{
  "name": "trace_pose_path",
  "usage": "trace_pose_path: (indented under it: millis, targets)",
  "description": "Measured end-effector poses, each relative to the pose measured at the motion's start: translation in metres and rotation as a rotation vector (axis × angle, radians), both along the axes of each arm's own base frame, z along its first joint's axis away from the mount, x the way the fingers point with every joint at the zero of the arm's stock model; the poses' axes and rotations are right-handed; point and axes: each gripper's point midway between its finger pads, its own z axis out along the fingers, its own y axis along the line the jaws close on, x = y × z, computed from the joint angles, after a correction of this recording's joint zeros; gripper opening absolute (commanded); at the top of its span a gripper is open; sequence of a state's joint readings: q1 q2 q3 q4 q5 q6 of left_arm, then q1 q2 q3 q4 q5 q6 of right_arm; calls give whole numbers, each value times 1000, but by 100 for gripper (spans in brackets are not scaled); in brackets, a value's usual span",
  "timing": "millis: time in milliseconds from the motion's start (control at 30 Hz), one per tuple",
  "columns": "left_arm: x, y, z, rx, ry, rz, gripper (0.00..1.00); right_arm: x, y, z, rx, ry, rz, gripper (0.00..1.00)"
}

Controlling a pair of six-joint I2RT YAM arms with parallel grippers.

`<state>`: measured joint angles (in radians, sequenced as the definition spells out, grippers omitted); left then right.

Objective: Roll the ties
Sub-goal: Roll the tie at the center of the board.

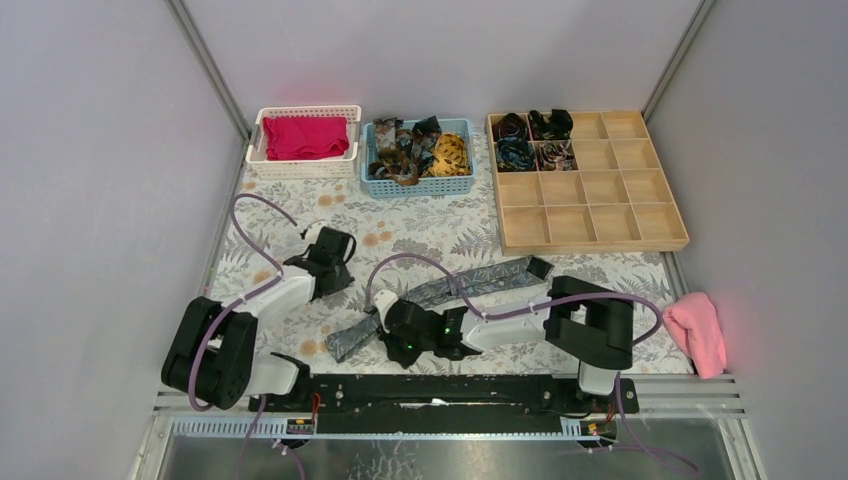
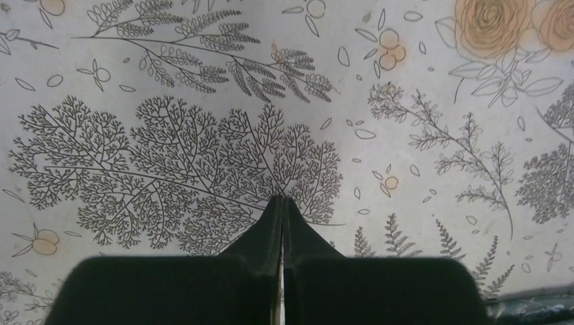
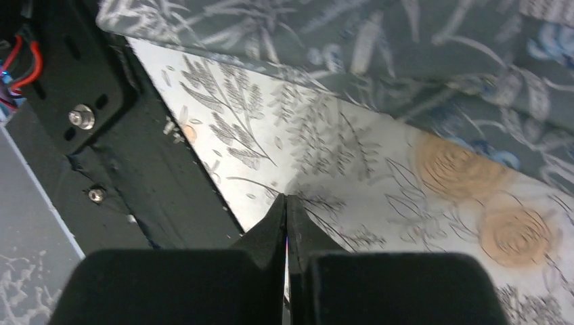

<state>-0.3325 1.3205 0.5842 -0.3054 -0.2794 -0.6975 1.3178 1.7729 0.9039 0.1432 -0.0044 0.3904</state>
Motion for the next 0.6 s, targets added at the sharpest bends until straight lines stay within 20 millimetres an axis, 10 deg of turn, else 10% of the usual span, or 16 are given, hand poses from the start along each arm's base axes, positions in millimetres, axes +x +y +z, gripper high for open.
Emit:
trace_pose_path:
  millis: [600]
  targets:
    - [51,-10,-4,-184,59,39,0,25,88,0,122,-112,20,0]
